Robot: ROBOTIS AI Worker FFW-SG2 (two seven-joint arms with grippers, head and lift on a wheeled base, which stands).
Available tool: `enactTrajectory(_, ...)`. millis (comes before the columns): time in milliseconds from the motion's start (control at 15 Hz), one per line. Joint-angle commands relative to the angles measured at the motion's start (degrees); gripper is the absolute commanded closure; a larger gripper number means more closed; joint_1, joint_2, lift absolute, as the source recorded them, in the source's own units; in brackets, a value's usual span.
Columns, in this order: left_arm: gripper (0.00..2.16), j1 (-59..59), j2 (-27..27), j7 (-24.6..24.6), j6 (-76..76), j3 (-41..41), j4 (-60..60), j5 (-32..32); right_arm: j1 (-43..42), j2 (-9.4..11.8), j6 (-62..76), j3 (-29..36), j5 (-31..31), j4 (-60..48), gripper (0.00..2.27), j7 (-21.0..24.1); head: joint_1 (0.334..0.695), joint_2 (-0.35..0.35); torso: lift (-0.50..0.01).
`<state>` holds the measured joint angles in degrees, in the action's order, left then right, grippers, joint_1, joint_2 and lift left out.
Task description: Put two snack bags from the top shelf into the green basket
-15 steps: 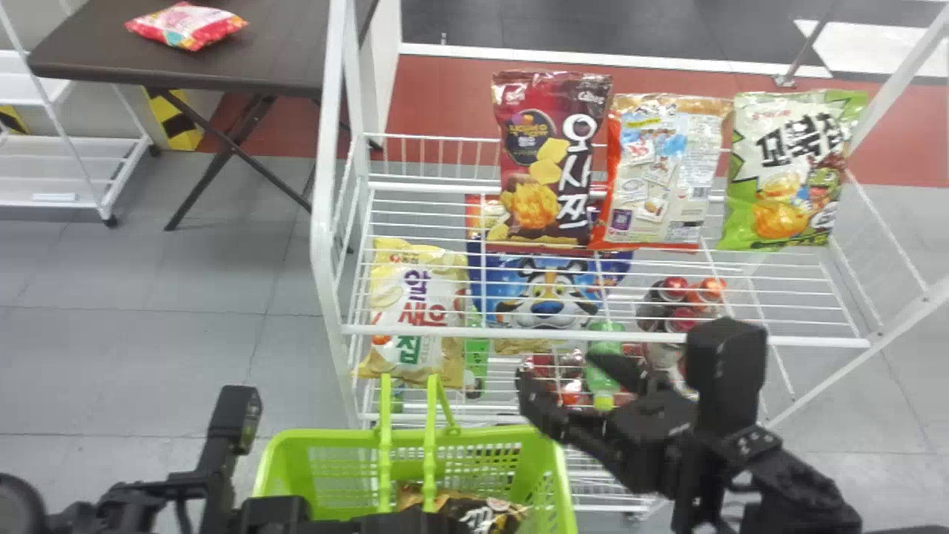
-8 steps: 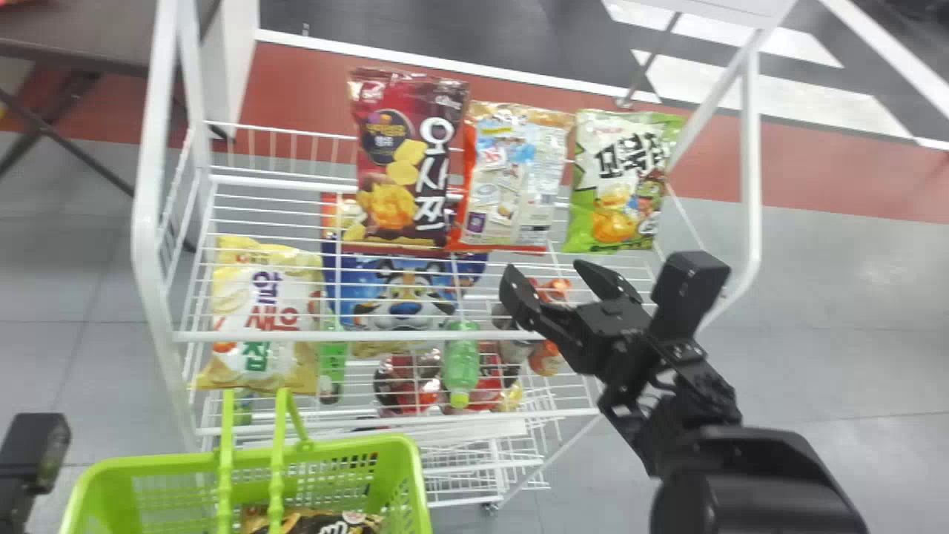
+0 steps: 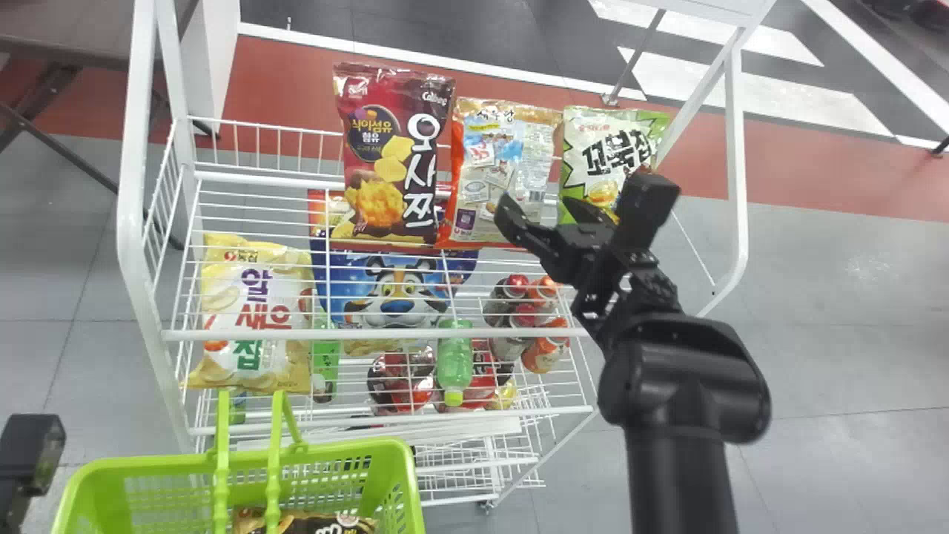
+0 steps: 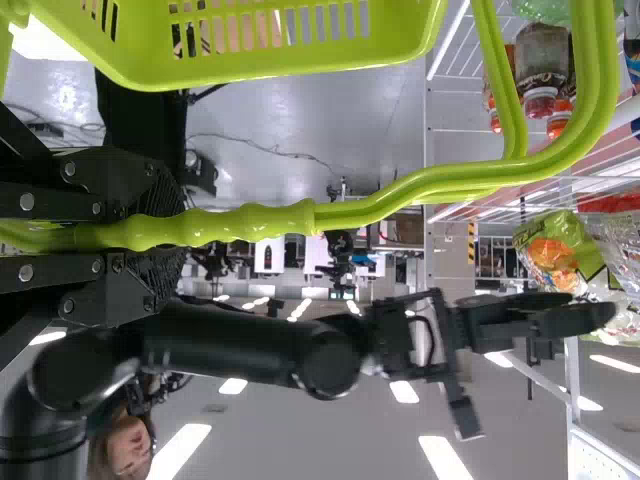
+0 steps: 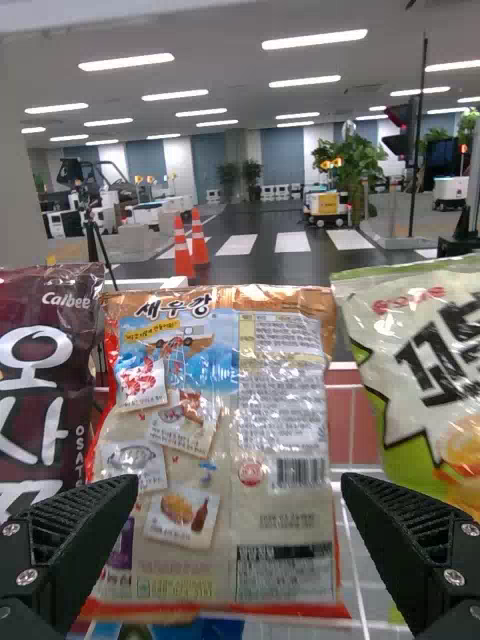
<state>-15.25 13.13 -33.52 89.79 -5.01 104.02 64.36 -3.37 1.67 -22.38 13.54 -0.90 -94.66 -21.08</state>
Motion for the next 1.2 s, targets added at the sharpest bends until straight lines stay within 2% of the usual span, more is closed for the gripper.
enactTrajectory(0,2.14,0.13,0.23,-0.06,0.24,0.00,-0.05,0.07,-5.33,0.00,-0.78,-3.17,-2.70,5.98,0.05,0.07,0.695,-0.350,0.000)
enactTrajectory(133,2.14,0.22,0.23,-0.06,0.24,-0.09,-0.05,0.07,-8.50,-0.09,-0.96,-5.72,-4.73,11.52,0.10,0.07,0.695,-0.322,0.000)
enactTrajectory(200,2.14,0.39,0.32,-0.06,0.24,0.00,-0.05,0.07,-9.29,-0.09,-0.96,-6.34,-5.17,13.54,0.34,0.25,0.695,-0.308,0.000)
enactTrajectory(267,2.14,0.39,0.40,-0.06,0.24,0.00,-0.14,0.07,-9.38,-0.09,-0.61,-6.95,-5.43,14.33,0.64,1.48,0.695,-0.292,0.000)
enactTrajectory(333,2.14,0.48,0.49,-0.15,0.24,-0.18,-0.22,0.07,-9.38,-0.17,-0.61,-7.13,-6.13,14.95,1.08,2.88,0.695,-0.280,0.000)
enactTrajectory(400,2.14,0.48,0.49,-0.15,0.24,-0.26,-0.31,0.07,-9.38,-0.17,-1.13,-7.21,-6.57,14.95,1.69,3.94,0.695,-0.273,0.000)
enactTrajectory(467,2.14,0.48,0.58,-0.15,0.24,-0.26,-0.40,0.07,-9.02,-0.17,-0.96,-6.95,-6.75,14.68,2.06,4.29,0.695,-0.272,0.000)
enactTrajectory(533,2.14,0.48,0.49,-0.15,0.24,-0.09,-0.57,0.07,-7.71,-0.17,-0.96,-6.69,-7.19,13.72,2.25,5.61,0.695,-0.274,0.000)
enactTrajectory(800,2.14,0.57,0.49,-0.15,0.24,0.09,-0.84,0.07,-1.29,-0.17,-0.61,-5.02,-7.19,4.14,2.25,7.10,0.695,-0.300,0.000)
enactTrajectory(1133,2.14,0.66,0.49,0.03,0.24,0.35,-1.01,-0.02,8.99,-0.26,-3.24,-3.87,-6.40,-14.32,2.25,7.98,0.695,-0.346,0.000)
